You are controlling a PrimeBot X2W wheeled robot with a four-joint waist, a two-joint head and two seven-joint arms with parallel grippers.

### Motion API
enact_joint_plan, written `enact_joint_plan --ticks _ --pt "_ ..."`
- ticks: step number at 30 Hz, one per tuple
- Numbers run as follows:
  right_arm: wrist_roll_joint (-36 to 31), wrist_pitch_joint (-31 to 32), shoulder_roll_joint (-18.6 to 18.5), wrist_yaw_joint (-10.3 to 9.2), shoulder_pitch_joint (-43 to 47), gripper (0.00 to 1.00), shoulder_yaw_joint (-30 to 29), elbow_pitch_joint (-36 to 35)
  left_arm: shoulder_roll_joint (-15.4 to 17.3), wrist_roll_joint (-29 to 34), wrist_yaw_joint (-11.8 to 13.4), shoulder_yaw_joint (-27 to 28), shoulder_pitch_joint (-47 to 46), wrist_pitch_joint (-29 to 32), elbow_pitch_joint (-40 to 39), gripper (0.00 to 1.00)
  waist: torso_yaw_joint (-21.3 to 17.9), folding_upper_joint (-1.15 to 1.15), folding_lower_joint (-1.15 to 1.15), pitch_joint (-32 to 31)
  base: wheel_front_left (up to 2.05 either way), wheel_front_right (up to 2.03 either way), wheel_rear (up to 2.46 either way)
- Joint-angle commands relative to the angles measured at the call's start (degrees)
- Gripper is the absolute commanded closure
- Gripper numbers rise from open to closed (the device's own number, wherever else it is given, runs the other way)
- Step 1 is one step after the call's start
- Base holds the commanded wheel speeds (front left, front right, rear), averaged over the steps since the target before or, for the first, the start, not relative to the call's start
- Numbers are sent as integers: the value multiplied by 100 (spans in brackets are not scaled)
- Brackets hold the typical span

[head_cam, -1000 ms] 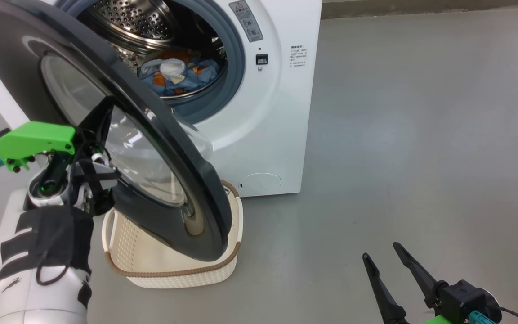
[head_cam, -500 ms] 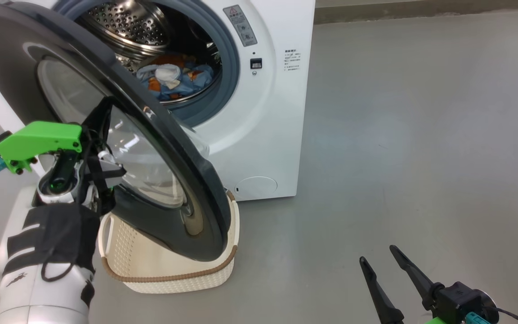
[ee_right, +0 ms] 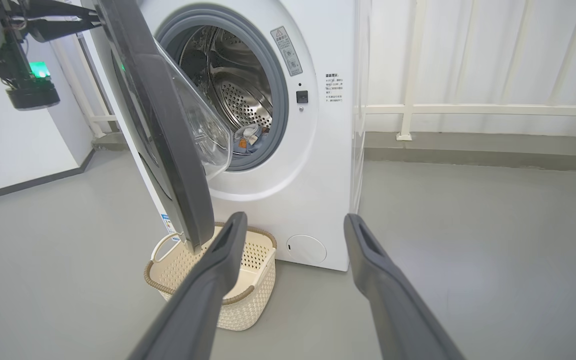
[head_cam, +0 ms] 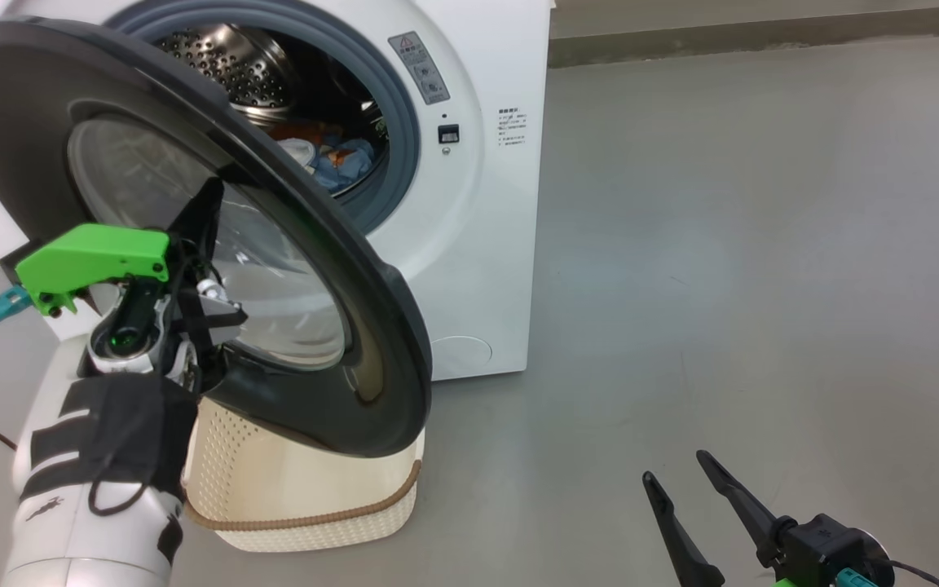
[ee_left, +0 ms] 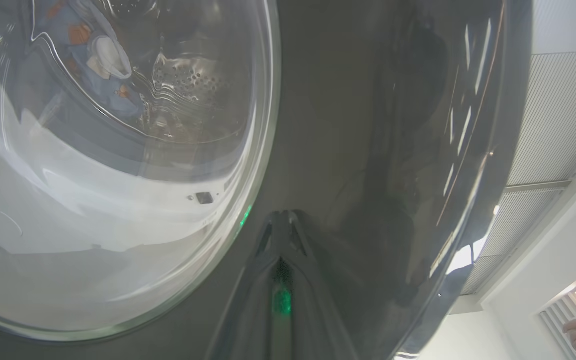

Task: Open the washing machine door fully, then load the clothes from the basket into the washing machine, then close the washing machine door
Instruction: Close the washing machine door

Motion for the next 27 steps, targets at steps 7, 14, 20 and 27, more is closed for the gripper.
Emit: enact_joint_plan --ticks 7,14,20,27 --pt "32 -27 -72 9 -149 0 128 -119 115 -173 -64 -106 -106 -24 -218 100 -15 0 0 -21 0 0 0" --pt "23 -27 -36 9 -108 0 52 -159 234 284 -64 -495 -25 -152 -229 100 45 0 0 -28 0 0 0" --pt "14 -27 46 9 -19 0 -47 -174 604 996 -65 -1083 427 -356 -708 100 83 0 0 -103 0 0 0" --pt "-32 -27 118 9 59 0 -223 -240 1130 1801 -65 -1601 1040 -1002 -1157 45 179 0 0 -139 0 0 0"
